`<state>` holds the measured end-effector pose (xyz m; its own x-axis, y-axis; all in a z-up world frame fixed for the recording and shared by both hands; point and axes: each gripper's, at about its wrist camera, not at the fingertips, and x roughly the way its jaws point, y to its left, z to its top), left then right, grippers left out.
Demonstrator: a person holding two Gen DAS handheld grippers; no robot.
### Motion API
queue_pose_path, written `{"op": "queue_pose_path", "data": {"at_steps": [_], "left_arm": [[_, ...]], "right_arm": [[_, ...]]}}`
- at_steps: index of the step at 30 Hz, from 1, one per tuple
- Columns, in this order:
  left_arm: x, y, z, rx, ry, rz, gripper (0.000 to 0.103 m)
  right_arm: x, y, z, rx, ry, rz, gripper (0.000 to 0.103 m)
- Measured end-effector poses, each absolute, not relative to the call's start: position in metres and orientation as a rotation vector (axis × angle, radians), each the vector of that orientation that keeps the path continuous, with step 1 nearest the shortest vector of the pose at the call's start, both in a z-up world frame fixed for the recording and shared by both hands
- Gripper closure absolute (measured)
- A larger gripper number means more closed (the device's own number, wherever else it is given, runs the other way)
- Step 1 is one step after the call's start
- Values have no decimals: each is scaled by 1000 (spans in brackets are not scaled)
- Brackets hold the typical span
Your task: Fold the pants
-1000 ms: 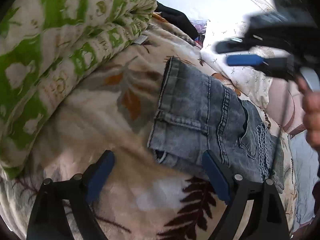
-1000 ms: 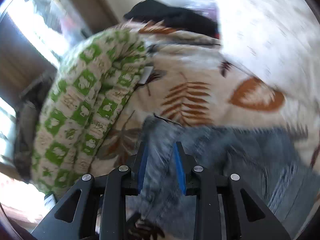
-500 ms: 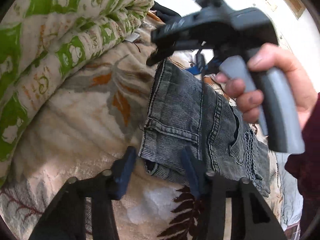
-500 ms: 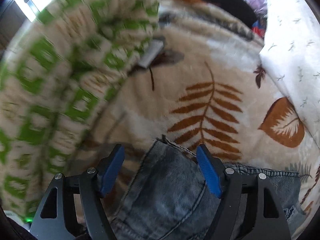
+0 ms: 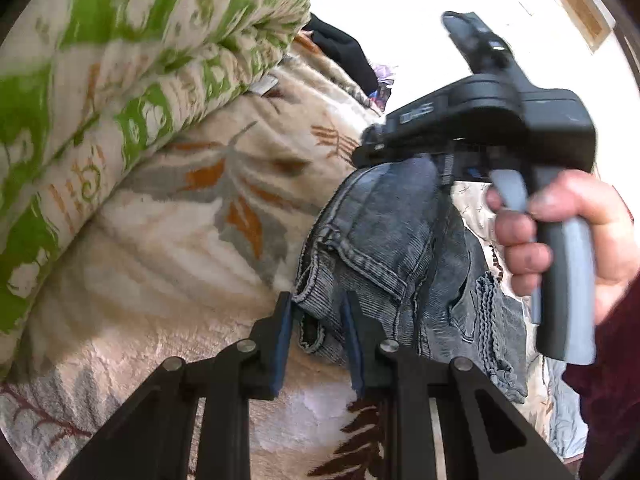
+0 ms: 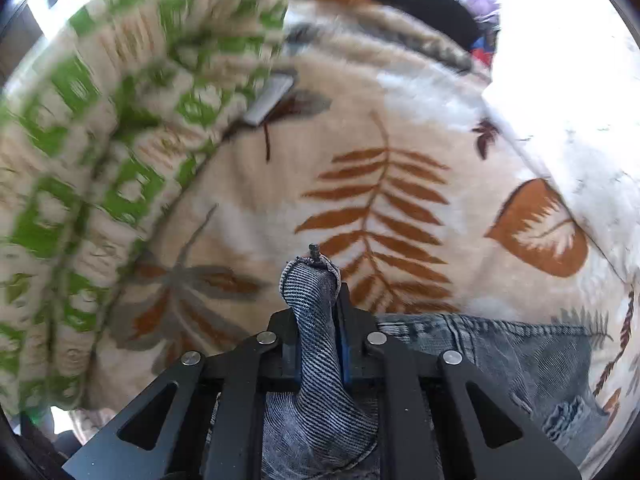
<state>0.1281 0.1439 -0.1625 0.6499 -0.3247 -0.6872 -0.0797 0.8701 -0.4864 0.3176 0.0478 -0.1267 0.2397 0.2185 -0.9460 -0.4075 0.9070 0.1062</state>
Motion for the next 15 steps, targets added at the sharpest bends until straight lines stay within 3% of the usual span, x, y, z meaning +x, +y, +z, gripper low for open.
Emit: {"op": "queue_pose_path", "data": {"at_steps": [15], "left_arm": [[99,76,-90,-428,620,-535,87]], "right_arm": [[267,-60,-28,80,1052,490,92]]}}
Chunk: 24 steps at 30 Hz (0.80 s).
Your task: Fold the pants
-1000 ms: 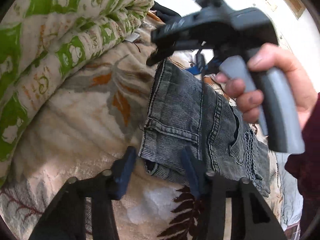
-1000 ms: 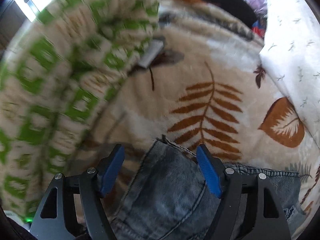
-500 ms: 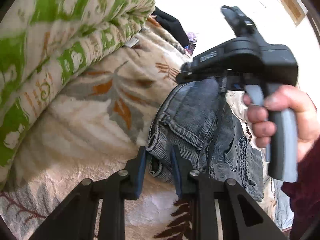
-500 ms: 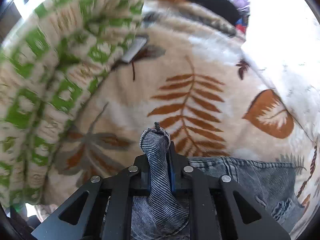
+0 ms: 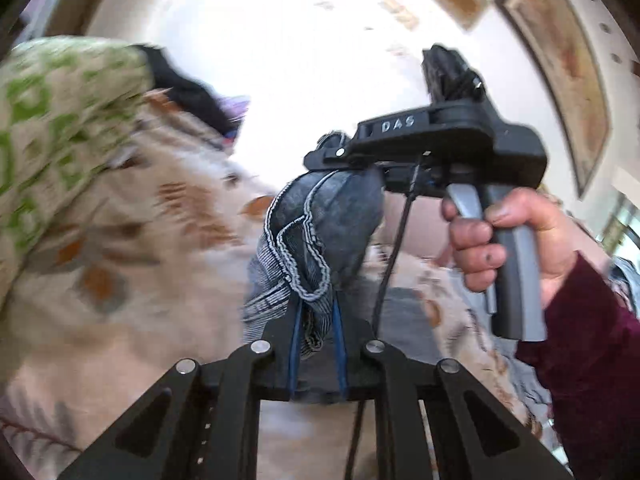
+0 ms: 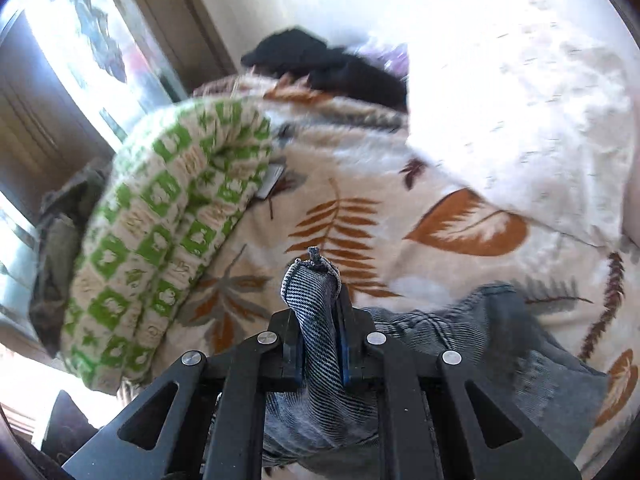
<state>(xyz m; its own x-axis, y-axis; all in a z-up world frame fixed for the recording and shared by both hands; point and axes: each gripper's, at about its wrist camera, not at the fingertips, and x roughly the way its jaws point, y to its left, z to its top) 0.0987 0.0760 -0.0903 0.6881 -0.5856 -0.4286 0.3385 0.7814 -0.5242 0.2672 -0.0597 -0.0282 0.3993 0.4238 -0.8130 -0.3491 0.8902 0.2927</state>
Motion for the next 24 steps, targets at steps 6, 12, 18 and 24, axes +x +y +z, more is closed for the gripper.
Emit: {"op": "queue_pose_path", "data": {"at_steps": [6,12,18,24], "left_arm": [[107,4,-72,-390,633,-685,87],[103,-91,-75,-281,700,-816,89],[96,-162,-97,-189,801,-908,89],[80,-170,-104,-60,833,-913,87]], "right_arm": [[245,-149,-3,177,982,434,92],[223,-252,-15,292,957,363,92],[204,-343,-58,470,941,294,92],[195,-396,-114,624,909,229,92]]}}
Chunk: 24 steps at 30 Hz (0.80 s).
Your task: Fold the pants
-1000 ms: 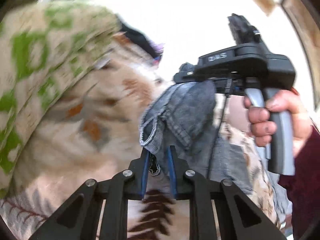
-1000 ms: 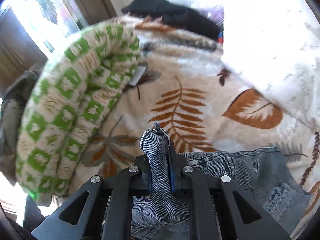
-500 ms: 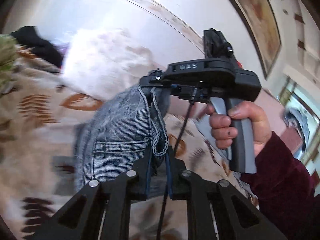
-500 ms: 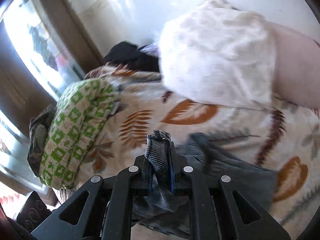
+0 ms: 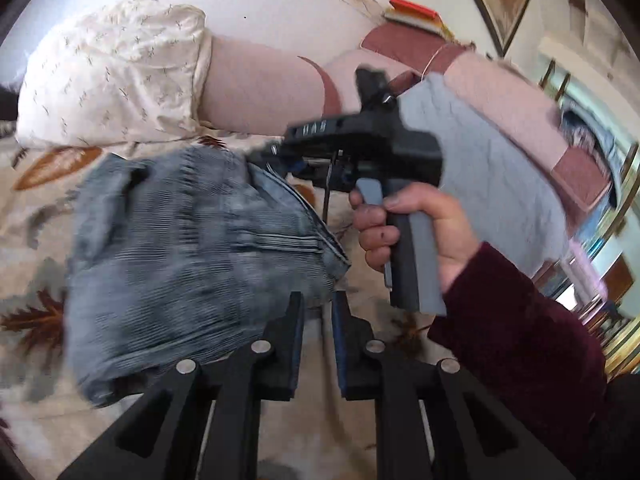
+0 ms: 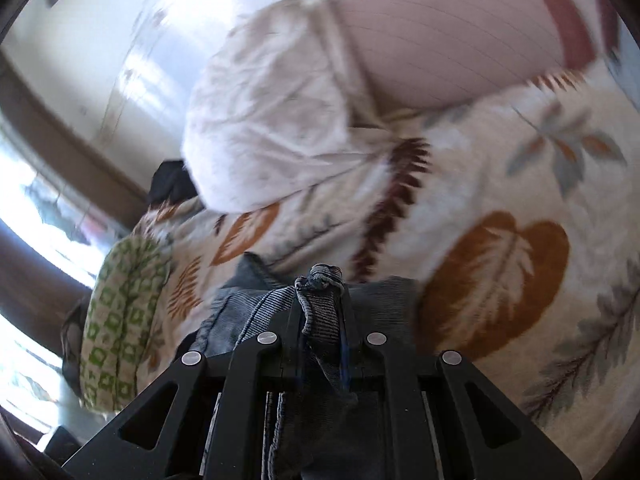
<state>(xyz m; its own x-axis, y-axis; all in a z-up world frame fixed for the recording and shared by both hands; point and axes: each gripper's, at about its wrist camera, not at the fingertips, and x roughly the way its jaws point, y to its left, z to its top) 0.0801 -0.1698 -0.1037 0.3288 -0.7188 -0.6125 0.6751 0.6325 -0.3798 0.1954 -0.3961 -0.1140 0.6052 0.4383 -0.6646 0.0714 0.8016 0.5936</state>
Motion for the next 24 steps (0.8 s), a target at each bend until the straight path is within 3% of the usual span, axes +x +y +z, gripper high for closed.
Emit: {"op": "queue_pose_path", "data": {"at_steps": [3,5,8,10,15,19,24], "left_arm": [[73,-158,-89,40,749,-825,82],[76,-149,-81,104,705,-738,70],[88,-137,-80,162,717,-641,69],[101,-133,-86,189,733,-586,69],[118,-127,-115,212,797,-532,69],[117,-131,-133,223,822,-539,69],[116,-133,-137,189,836,-529,69]], "right_arm": [[205,-409,-144,652,957,196,90],[206,-412,-153,658,961,191,86],[204,-418,-160,626,987,127,64],[197,-428,-160,674,992,115,57],[155,-447,-118,615,883,31,55],[109,-441,-98,620,894,29,36],[86,-427,-115,634,937,10,36]]}}
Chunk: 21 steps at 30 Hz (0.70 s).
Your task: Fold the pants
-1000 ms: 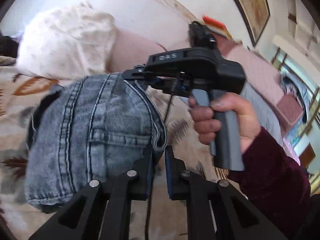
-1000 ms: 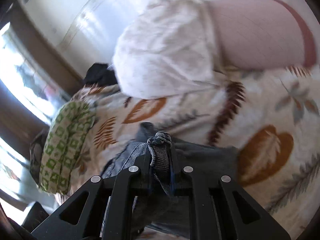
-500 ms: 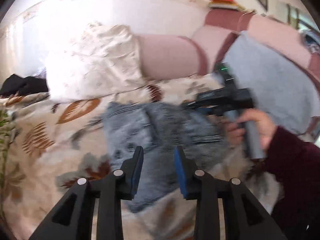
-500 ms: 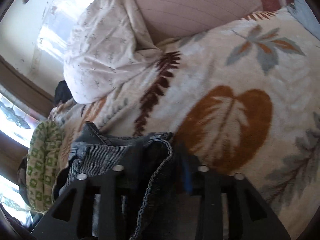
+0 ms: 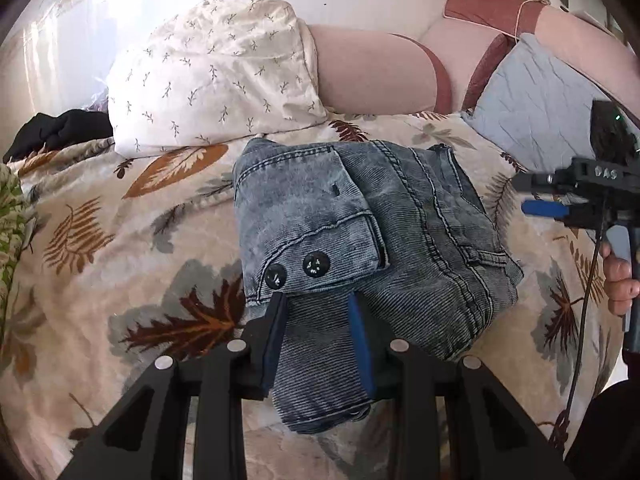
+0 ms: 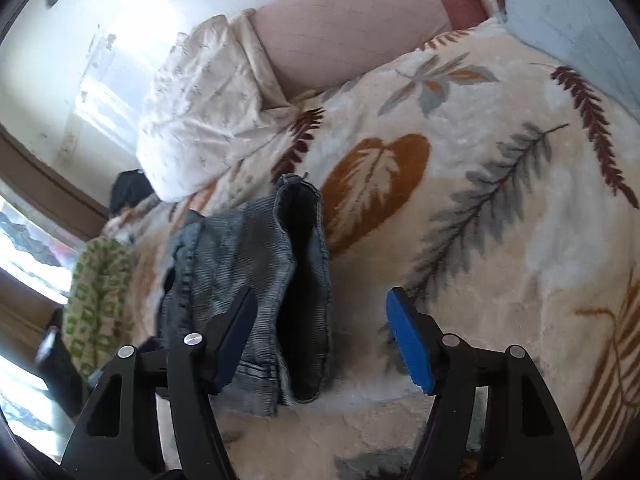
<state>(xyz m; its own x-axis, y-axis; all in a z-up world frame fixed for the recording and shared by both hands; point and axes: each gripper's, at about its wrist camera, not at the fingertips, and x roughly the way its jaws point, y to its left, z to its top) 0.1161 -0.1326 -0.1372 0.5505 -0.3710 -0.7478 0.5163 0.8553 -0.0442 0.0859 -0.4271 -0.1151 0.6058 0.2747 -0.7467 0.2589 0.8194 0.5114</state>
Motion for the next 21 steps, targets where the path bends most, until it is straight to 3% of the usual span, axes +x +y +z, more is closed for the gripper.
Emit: {"op": "queue_pose_path", "data": {"at_steps": [7,14,21], "left_arm": [[119,-163,-152,199,854,-470,68],[139,-166,-159,163,919,-477,65],[144,-178,-164,188,924,-460,64]], "right_arm": [[112,-370,-105,657,832,211,49],[149,-370,-130,697,819,159,51],[195,-401,-183,781,950,66,52]]}}
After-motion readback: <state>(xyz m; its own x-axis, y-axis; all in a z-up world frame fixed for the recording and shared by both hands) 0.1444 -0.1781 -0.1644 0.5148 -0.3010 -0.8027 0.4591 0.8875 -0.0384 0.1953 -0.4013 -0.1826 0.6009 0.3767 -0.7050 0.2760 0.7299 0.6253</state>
